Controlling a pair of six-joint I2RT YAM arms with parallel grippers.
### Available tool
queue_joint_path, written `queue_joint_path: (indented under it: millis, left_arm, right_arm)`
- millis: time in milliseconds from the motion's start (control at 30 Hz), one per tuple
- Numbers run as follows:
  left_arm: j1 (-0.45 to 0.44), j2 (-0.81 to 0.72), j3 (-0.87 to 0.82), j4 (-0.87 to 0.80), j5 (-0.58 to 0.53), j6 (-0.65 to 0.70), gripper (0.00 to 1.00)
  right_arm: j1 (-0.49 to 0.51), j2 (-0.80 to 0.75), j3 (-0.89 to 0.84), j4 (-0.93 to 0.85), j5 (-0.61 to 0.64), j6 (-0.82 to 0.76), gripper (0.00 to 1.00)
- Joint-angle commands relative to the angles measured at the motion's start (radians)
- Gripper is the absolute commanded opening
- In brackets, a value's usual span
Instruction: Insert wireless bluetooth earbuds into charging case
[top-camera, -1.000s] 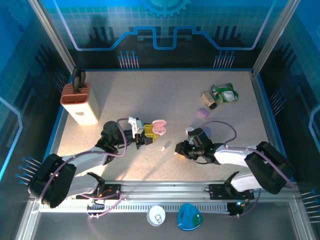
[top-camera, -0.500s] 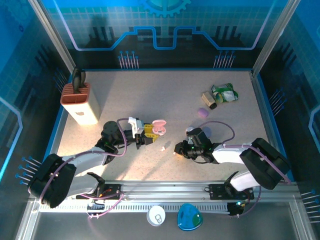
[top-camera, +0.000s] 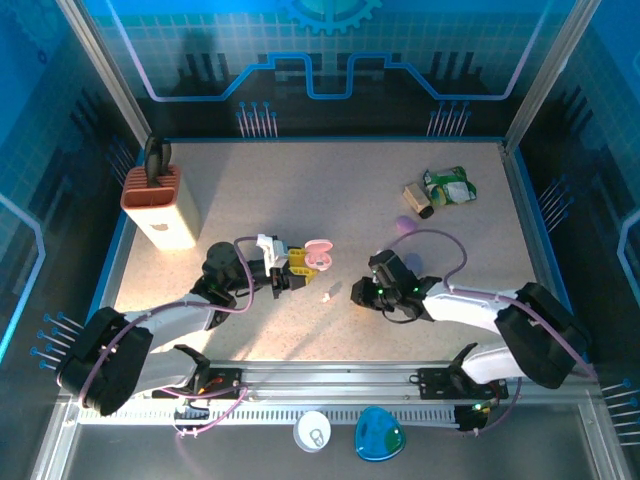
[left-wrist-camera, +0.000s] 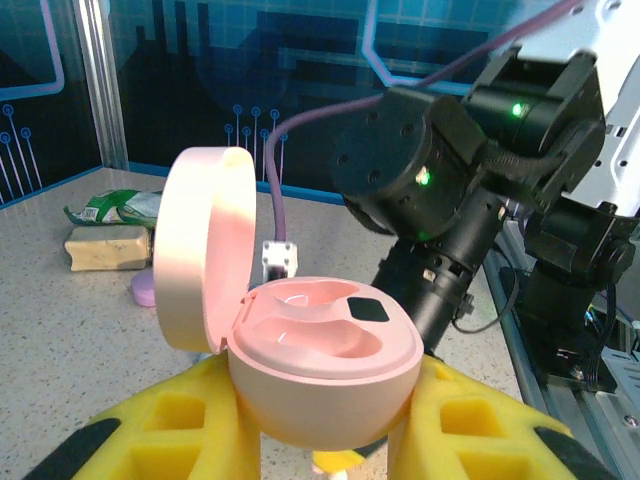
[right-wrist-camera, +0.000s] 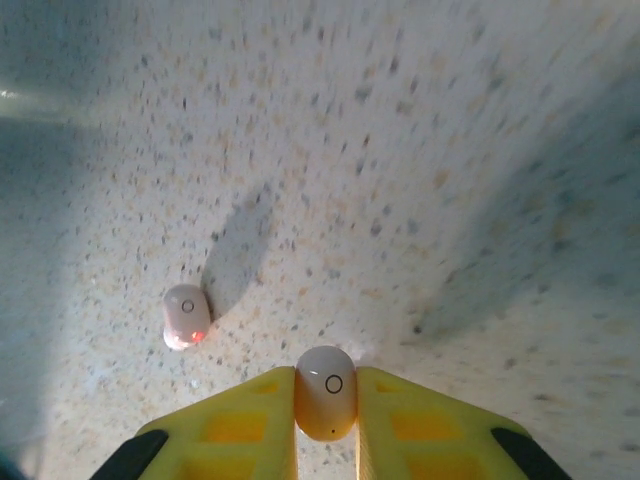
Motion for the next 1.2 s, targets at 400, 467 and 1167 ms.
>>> queue_joint_path:
  millis: [400, 467, 1167]
  left_arm:
    - [0.010, 0.036, 0.010, -0.003, 0.009, 0.034, 0.28]
    - [0.009, 0.039, 0.014, -0.011, 0.016, 0.033, 0.28]
    - [0.009, 0.053, 0.031, -0.004, 0.080, 0.003, 0.28]
  right_arm:
    - [0.077, -0.026, 0.277, -0.533, 0.437, -0.264, 0.21]
    - [0.077, -0.055, 0.282, -0.532, 0.447, -0.289, 0.21]
    - [0.079, -0.386, 0.301, -0.237, -0.150, -0.880, 0.19]
